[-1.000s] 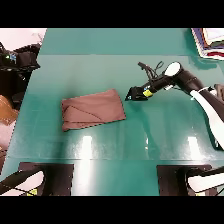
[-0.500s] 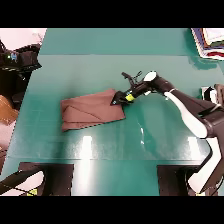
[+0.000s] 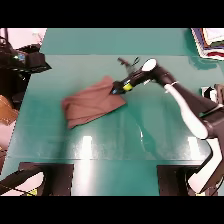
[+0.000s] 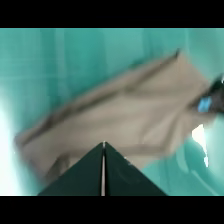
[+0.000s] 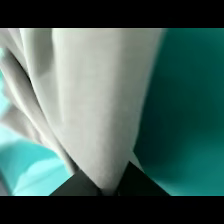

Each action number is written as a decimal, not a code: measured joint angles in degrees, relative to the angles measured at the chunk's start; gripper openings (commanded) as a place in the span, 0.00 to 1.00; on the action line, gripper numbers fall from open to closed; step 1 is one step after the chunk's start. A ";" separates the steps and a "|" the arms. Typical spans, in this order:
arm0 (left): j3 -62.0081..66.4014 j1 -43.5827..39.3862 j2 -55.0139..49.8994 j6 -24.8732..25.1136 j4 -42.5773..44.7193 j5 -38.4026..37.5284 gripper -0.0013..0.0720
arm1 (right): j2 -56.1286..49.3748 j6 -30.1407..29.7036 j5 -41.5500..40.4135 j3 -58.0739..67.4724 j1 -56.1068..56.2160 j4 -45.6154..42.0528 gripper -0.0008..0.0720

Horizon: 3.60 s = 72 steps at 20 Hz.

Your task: Fold the shirts.

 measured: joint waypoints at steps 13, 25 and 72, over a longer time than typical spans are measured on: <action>0.00 -17.68 0.00 0.20 -0.42 9.53 0.05 | 25.11 0.46 -2.01 -12.28 -52.65 -10.01 0.03; 0.00 -20.96 -0.02 -0.09 -0.44 13.51 0.05 | 21.20 -0.50 -0.70 9.38 -65.99 -10.10 0.03; 0.00 -21.03 -0.02 0.37 -0.20 13.55 0.05 | 48.61 -3.28 -7.19 -19.89 -23.04 -10.82 0.04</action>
